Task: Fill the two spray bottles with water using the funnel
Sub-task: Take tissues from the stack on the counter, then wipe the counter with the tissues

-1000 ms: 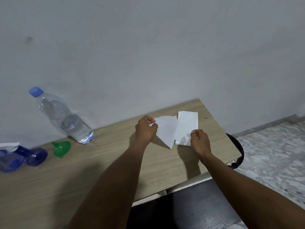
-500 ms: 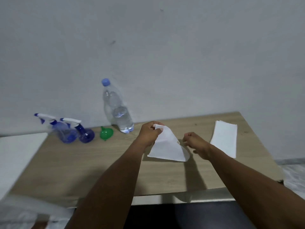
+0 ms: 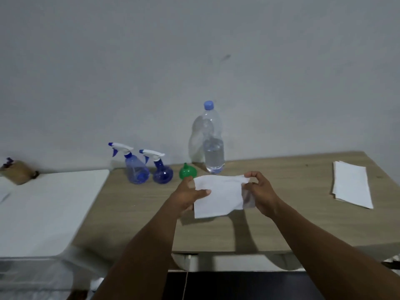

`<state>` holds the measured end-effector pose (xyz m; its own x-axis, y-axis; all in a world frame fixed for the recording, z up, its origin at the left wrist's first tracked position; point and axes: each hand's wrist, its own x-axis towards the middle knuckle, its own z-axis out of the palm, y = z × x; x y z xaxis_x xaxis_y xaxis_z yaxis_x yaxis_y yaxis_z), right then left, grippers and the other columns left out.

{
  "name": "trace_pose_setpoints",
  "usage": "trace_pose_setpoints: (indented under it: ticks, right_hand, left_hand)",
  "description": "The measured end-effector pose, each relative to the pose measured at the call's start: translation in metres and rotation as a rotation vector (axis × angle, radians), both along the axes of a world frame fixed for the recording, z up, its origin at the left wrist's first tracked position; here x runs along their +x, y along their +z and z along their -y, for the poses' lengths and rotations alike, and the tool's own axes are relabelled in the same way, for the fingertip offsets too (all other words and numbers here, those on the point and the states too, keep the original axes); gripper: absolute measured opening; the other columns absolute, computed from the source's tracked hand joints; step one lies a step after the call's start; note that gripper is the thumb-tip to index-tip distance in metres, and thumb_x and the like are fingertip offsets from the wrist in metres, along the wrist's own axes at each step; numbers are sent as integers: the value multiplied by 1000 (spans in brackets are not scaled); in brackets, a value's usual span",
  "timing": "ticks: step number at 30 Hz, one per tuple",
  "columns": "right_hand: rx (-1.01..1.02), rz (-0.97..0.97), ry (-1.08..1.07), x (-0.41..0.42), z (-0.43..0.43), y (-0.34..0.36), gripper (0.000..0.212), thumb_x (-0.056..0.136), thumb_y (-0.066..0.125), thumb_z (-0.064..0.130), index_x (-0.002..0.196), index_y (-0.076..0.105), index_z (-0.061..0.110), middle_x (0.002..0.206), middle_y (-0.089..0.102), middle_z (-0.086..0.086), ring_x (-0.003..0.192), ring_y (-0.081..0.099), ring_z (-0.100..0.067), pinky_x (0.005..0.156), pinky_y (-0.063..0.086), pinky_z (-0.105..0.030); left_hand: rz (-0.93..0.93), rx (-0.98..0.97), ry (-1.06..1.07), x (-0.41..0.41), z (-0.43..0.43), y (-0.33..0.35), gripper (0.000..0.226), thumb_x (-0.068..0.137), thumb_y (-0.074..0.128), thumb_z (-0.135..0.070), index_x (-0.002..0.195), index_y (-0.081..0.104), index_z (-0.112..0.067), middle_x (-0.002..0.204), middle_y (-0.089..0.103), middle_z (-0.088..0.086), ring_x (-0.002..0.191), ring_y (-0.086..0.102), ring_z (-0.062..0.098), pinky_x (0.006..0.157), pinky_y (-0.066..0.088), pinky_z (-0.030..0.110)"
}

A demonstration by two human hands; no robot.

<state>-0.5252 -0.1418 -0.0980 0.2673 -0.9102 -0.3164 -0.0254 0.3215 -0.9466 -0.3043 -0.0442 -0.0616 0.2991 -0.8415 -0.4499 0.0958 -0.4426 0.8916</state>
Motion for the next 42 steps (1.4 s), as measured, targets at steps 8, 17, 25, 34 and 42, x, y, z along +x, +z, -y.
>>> trace_pose_setpoints:
  ticks: [8, 17, 25, 34, 42]
  right_hand:
    - [-22, 49, 117, 70, -42, 11, 33, 80, 63, -14, 101, 70, 10, 96, 70, -16, 82, 64, -28, 76, 51, -33]
    - [3, -14, 311, 95, -48, 34, 23, 80, 69, -7, 98, 75, 7, 101, 73, -14, 86, 65, -25, 76, 50, -36]
    - [0, -30, 374, 116, -49, 25, 21, 82, 74, -4, 103, 73, 0, 98, 73, -17, 84, 66, -25, 80, 55, -37]
    - [-281, -347, 490, 161, -56, 12, 2, 83, 75, 8, 83, 77, 9, 72, 69, -1, 64, 57, -10, 54, 44, -18]
    - [-575, -919, 524, 239, -80, -15, 21, 80, 76, 41, 97, 76, 27, 120, 50, -4, 116, 44, -28, 97, 40, -39]
  left_hand:
    - [129, 22, 18, 79, -44, -7, 46, 80, 81, -11, 122, 64, -17, 110, 68, 13, 96, 67, 25, 82, 55, 40]
    - [301, -63, 241, 96, -67, -20, 14, 85, 76, -25, 97, 77, -18, 99, 74, 1, 92, 65, 19, 78, 52, 30]
    - [371, -45, 289, 112, -89, -24, 30, 77, 83, -13, 105, 73, -18, 107, 70, 6, 102, 64, 17, 98, 51, 36]
    - [494, 15, 214, 159, -113, -31, 12, 78, 81, -22, 87, 80, -14, 84, 76, 2, 85, 71, 20, 75, 53, 28]
    - [626, 119, -16, 248, -141, -48, 20, 83, 78, -26, 97, 79, -13, 92, 76, 6, 72, 66, 11, 53, 42, 10]
